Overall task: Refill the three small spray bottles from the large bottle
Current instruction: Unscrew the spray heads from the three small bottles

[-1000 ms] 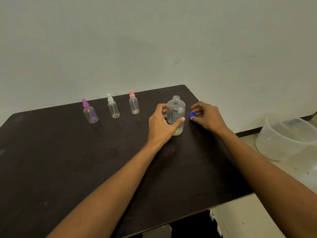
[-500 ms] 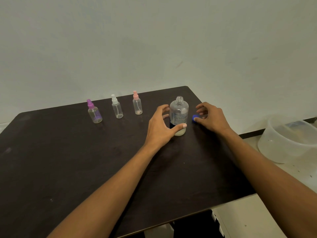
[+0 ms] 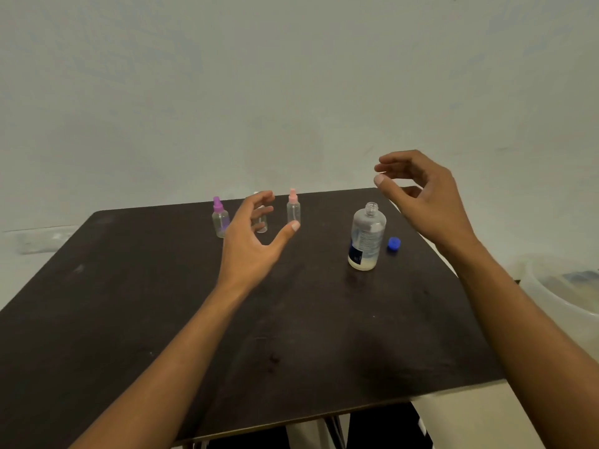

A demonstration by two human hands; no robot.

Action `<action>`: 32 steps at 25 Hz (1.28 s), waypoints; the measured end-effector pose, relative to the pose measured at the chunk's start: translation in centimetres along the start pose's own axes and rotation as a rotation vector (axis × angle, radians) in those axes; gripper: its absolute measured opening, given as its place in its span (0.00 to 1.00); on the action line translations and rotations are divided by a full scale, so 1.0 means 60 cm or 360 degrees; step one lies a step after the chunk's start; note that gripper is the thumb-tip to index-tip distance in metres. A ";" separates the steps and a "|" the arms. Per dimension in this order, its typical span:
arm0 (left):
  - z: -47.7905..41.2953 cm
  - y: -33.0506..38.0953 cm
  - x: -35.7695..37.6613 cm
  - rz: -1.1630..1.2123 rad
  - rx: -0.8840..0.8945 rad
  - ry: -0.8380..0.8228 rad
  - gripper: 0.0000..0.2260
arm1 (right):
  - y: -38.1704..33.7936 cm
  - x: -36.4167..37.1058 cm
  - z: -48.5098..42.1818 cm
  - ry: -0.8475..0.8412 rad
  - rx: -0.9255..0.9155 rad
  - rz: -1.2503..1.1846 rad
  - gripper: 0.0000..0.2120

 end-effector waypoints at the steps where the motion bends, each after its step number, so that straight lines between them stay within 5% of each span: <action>1: 0.004 0.005 -0.011 -0.0005 0.0009 0.0008 0.30 | -0.016 0.006 0.008 -0.0030 -0.0025 -0.0015 0.13; 11: -0.031 -0.093 0.026 -0.0142 -0.0220 -0.0022 0.31 | -0.042 0.168 0.002 -0.0258 -0.0009 -0.0027 0.13; 20: -0.139 -0.213 0.103 -0.0417 -0.0459 -0.0020 0.35 | 0.042 0.340 -0.109 -0.0182 0.0168 0.0362 0.20; 25: -0.178 -0.258 0.117 -0.0402 -0.0562 0.0025 0.28 | 0.089 0.403 -0.143 -0.0285 0.0287 0.0482 0.24; 32: -0.184 -0.279 0.117 -0.0312 -0.0475 0.0124 0.16 | 0.098 0.420 -0.150 -0.0334 0.0229 0.0462 0.11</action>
Point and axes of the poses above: each hand's wrist, its own z-axis away from the middle knuckle, its own x-axis out of the palm, y = z × x, the point moved 8 cm from there along -z, towards the middle knuckle, and after that the axes turned 15 degrees about z, right-handed, at the moved point
